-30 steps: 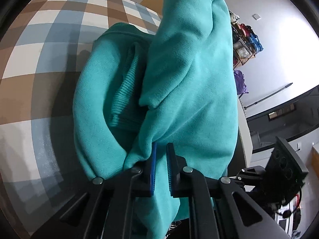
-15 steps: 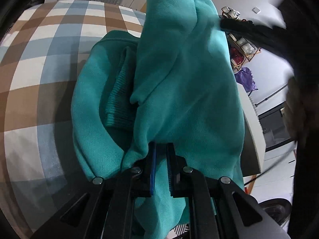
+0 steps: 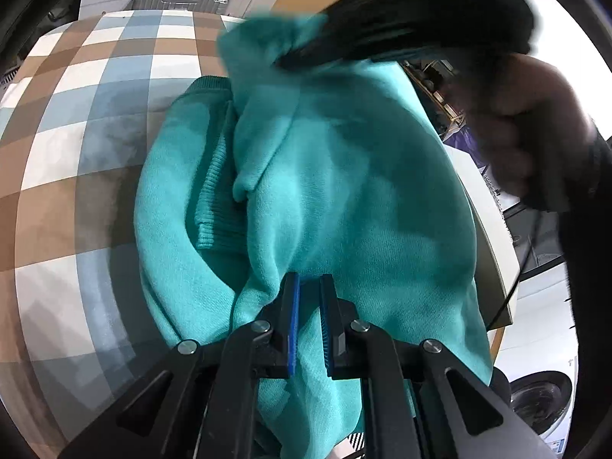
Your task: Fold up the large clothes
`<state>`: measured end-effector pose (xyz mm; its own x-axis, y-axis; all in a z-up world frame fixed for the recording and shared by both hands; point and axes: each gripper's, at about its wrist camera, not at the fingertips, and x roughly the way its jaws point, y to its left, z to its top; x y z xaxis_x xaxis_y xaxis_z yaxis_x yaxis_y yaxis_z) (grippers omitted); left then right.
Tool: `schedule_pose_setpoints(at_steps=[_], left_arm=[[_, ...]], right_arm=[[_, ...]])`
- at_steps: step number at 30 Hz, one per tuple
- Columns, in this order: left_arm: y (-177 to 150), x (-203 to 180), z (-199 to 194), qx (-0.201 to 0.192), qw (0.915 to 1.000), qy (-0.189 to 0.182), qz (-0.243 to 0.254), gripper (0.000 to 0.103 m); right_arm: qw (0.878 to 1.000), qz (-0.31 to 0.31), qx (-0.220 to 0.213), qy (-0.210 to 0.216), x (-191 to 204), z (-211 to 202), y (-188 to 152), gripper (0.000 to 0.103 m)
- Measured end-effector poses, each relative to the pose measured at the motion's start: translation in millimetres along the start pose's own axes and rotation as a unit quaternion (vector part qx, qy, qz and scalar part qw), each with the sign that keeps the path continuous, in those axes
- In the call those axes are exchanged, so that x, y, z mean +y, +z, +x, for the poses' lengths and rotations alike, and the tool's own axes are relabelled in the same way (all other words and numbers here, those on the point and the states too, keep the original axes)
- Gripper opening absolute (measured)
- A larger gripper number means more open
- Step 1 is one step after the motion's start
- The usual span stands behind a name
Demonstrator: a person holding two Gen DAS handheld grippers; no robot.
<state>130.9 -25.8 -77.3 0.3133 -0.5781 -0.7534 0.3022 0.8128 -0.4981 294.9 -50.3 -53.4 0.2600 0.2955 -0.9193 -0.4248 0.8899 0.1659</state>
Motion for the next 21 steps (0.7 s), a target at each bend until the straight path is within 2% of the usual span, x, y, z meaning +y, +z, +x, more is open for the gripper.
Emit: schedule_pose_setpoints(at_steps=[1,2,4,6,8,9,12,16,21], left_arm=[[-3,2,-2,0.0,1.0,0.002,0.003,0.007],[-4,1,-3,0.0,1.0,0.004,0.004,0.007],[-5,0,-3,-0.002,1.0,0.008,0.001,0.007],[-6,-1,-2,-0.003,0.9999,0.012,-0.002,0.007],[-7,0,-2,-0.004,0.9999,0.016,-0.003,0.007],[-8,1,-2,-0.005,0.9999,0.016,-0.003,0.007],[-9,-1,-1,-0.011,0.9998,0.014,-0.001,0.007],[-10,-2,1,-0.015,0.9998,0.016,0.002,0.007],[-11,-1,2,-0.012,0.9999,0.01,-0.004,0.007]], right_arm=[[1.0,-0.003,-0.013,-0.003,-3,-16,-3,0.005],[1.0,-0.01,-0.024,-0.017,-8,-37,-10,0.006],[0.998,-0.021,-0.034,-0.049,-15,-53,-17,0.008],[0.995,-0.038,-0.019,-0.095,-24,-54,-26,0.012],[0.992,-0.038,0.01,-0.124,-36,-38,-33,0.014],[0.992,-0.023,0.029,-0.119,-47,-22,-35,0.014],[0.995,0.004,0.037,-0.094,-62,10,-36,0.013],[0.996,0.02,0.026,-0.086,-68,25,-32,0.009],[0.996,0.027,0.009,-0.086,-67,23,-35,0.007]])
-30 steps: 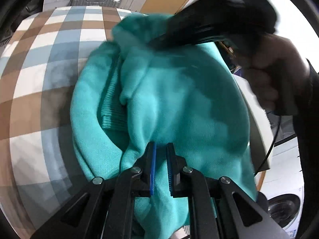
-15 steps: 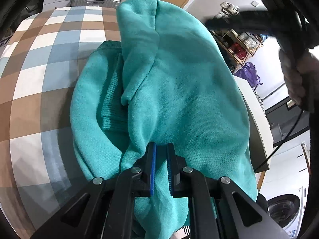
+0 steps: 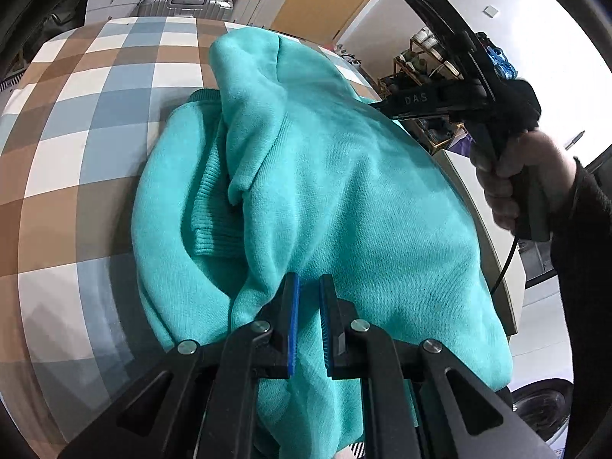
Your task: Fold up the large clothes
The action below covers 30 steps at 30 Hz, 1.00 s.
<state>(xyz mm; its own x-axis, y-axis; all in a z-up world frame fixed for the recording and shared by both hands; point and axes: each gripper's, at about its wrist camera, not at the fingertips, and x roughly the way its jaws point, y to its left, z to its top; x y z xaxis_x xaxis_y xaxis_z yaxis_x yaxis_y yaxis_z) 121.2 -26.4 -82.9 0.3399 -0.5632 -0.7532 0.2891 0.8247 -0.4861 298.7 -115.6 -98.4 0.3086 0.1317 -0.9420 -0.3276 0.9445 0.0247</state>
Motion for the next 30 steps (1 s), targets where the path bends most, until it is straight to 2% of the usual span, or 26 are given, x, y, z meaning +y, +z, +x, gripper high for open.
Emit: schedule_pose_setpoints(at_steps=[4,6,8,10,13,14,16,18,19,21,22,23,27,30], left_arm=[[-3,3,-3,0.002,0.9999,-0.007,-0.008,0.007],[-4,3,-5,0.0,0.9999,-0.009,-0.005,0.007],[-2,5,-7,0.003,1.0,-0.009,0.0,0.007],[-1,6,-9,0.007,0.9999,-0.009,-0.001,0.007],[0,4,-17,0.004,0.9999,-0.009,-0.009,0.008],[0,2,-24,-0.006,0.9999,-0.002,-0.009,0.011],[2,-5,-37,-0.029,0.9994,-0.017,-0.002,0.031],[8,-14,-55,-0.06,0.9972,-0.045,-0.005,0.081],[14,-18,-63,-0.072,0.9961,-0.05,-0.008,0.087],[29,-29,-74,-0.086,0.9954,-0.043,0.001,0.089],[38,-36,-74,-0.083,0.9958,-0.038,0.011,0.089],[51,-45,-70,-0.07,0.9968,-0.028,0.026,0.089],[100,-73,-30,-0.019,0.9977,0.032,0.057,0.089],[140,-69,11,0.029,0.9968,0.065,0.035,0.088]], right_arm=[[0.999,-0.006,-0.049,-0.007,4,-37,-10,0.008],[0.995,-0.003,-0.087,0.045,4,-70,-27,0.008],[0.987,-0.001,-0.096,0.126,11,-99,-56,0.008],[0.983,-0.014,-0.089,0.161,26,-113,-91,0.009],[0.975,-0.02,-0.063,0.213,47,-112,-145,0.009],[0.97,-0.011,-0.057,0.235,50,-108,-159,0.009],[0.956,0.018,-0.042,0.289,54,-91,-189,0.009],[0.957,0.034,-0.054,0.285,56,-76,-207,0.006],[0.954,0.05,-0.058,0.29,55,-65,-214,0.002],[0.939,0.085,-0.063,0.327,50,-47,-221,0.0],[0.93,0.101,-0.067,0.346,50,-37,-223,0.0],[0.929,0.103,-0.071,0.349,52,-31,-225,0.0],[0.937,0.086,-0.122,0.315,69,-33,-232,0.0],[0.943,0.08,-0.134,0.295,78,-37,-234,0.0]])
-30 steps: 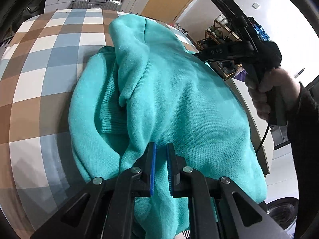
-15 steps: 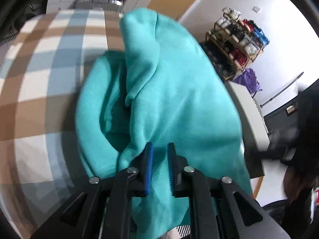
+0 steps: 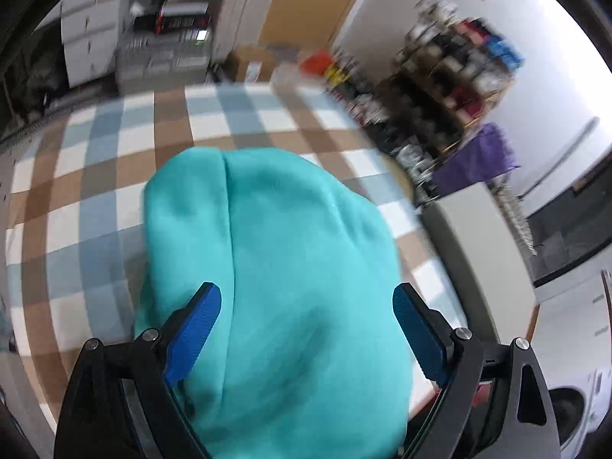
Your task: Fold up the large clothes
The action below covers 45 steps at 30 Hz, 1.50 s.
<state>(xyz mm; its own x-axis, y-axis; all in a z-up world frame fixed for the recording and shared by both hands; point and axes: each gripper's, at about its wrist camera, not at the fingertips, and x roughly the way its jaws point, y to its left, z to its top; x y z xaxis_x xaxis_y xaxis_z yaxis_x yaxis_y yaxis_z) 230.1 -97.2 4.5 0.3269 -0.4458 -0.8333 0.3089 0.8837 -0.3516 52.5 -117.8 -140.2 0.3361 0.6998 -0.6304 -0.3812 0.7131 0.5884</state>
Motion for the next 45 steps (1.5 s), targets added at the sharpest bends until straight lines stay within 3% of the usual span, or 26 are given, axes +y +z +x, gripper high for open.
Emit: schedule_pose_setpoints(at_steps=[4,8,13,15,21,27,31,34,37,42,45], left_arm=[[22,25,35,0.039,0.9981,0.002,-0.048,0.088],[22,52,84,0.115,0.9886,-0.011,-0.097,0.09],[17,60,97,0.133,0.9849,-0.025,-0.108,0.093],[16,58,99,0.132,0.9861,-0.015,-0.099,0.102],[29,42,60,0.115,0.9901,0.017,-0.078,0.102],[-18,31,-18,0.079,0.9966,-0.003,-0.024,0.102],[-65,42,-7,0.113,0.9931,-0.027,-0.02,0.102],[-81,57,27,0.138,0.9893,-0.009,-0.049,0.102],[-88,74,43,0.121,0.9898,-0.022,-0.073,0.102],[-77,71,27,0.118,0.9903,-0.005,-0.074,0.098],[-62,73,-9,0.053,0.9939,-0.011,-0.096,0.098]], right_arm=[[1.0,-0.01,0.002,0.004,2,4,0,0.0],[1.0,-0.012,0.003,0.01,0,3,5,0.0],[1.0,-0.014,0.004,0.022,-4,-8,0,0.0],[1.0,-0.016,0.005,0.021,-2,-7,0,0.0],[1.0,-0.001,0.0,0.027,-8,-14,-4,0.0],[1.0,0.008,-0.003,0.025,-7,-18,-7,0.0],[1.0,0.002,-0.007,0.021,-2,-17,-6,0.002],[1.0,0.006,-0.007,0.024,-3,-16,-6,0.001],[1.0,0.004,-0.006,0.027,-4,-16,-6,0.001],[1.0,-0.006,-0.012,0.023,-1,-19,-8,0.001],[0.999,0.006,-0.014,0.029,-6,-21,-7,0.001]])
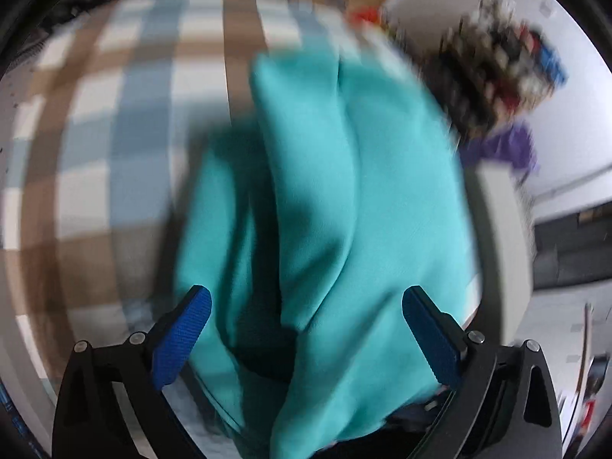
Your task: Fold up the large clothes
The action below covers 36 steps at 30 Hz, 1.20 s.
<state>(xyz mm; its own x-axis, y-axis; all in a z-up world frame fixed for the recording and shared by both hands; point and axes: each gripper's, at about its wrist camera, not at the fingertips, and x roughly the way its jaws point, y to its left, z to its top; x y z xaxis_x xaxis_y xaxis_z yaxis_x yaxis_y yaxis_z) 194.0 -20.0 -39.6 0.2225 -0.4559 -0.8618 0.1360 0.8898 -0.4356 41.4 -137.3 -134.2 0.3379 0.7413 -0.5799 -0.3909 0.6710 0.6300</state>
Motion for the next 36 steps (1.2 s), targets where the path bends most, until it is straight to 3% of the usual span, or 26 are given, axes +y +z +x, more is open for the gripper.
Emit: schedule_pose_setpoints(at_steps=[1,3,5,8,9,13,16,19,24,27,28,29,31,33,36], left_arm=[[6,-1,-10,-0.021,0.9998,0.003,0.0,0.098],[19,0,-16,-0.047,0.9978,0.047,-0.004,0.098],[30,6,2,-0.027,0.9964,0.078,-0.017,0.098],[34,16,32,0.018,0.9974,0.061,-0.033,0.098],[34,15,37,0.016,0.9978,0.054,-0.034,0.098],[36,15,56,0.02,0.9959,0.088,-0.005,0.101],[37,29,69,0.034,0.9966,0.069,-0.032,0.103],[35,36,80,0.025,0.9976,0.052,-0.037,0.103],[37,22,68,0.008,0.9968,0.079,-0.013,0.103],[34,25,55,0.02,0.9982,0.045,-0.034,0.102],[34,31,52,0.025,0.9983,0.023,-0.047,0.102],[31,38,50,0.023,0.9981,0.0,-0.057,0.102],[28,46,41,0.022,0.997,-0.039,-0.064,0.102],[27,51,40,0.029,0.9964,-0.057,-0.055,0.102],[25,52,43,0.033,0.995,-0.083,-0.043,0.102]], right_arm=[[1.0,0.001,0.0,0.0,0,-2,-1,0.001],[1.0,-0.002,-0.001,-0.005,2,-2,-1,0.001],[1.0,-0.006,-0.002,-0.008,2,0,-1,0.002],[1.0,-0.005,-0.002,-0.005,5,0,-3,0.002],[1.0,-0.004,-0.002,-0.004,4,-1,-1,0.002],[1.0,-0.007,0.001,-0.002,6,-1,1,0.002],[1.0,-0.014,0.002,-0.006,8,-1,1,0.002],[1.0,-0.017,0.003,-0.008,7,-2,2,0.002],[1.0,-0.008,0.001,0.009,4,-9,3,0.003],[0.997,0.024,-0.045,0.054,-7,-33,6,0.022],[0.994,0.039,-0.074,0.07,-13,-46,7,0.039],[0.988,0.057,-0.117,0.081,-21,-64,6,0.064],[0.977,0.084,-0.181,0.08,-34,-87,5,0.08],[0.966,0.117,-0.225,0.058,-50,-101,6,0.085],[0.963,0.173,-0.207,0.014,-80,-94,14,0.086]])
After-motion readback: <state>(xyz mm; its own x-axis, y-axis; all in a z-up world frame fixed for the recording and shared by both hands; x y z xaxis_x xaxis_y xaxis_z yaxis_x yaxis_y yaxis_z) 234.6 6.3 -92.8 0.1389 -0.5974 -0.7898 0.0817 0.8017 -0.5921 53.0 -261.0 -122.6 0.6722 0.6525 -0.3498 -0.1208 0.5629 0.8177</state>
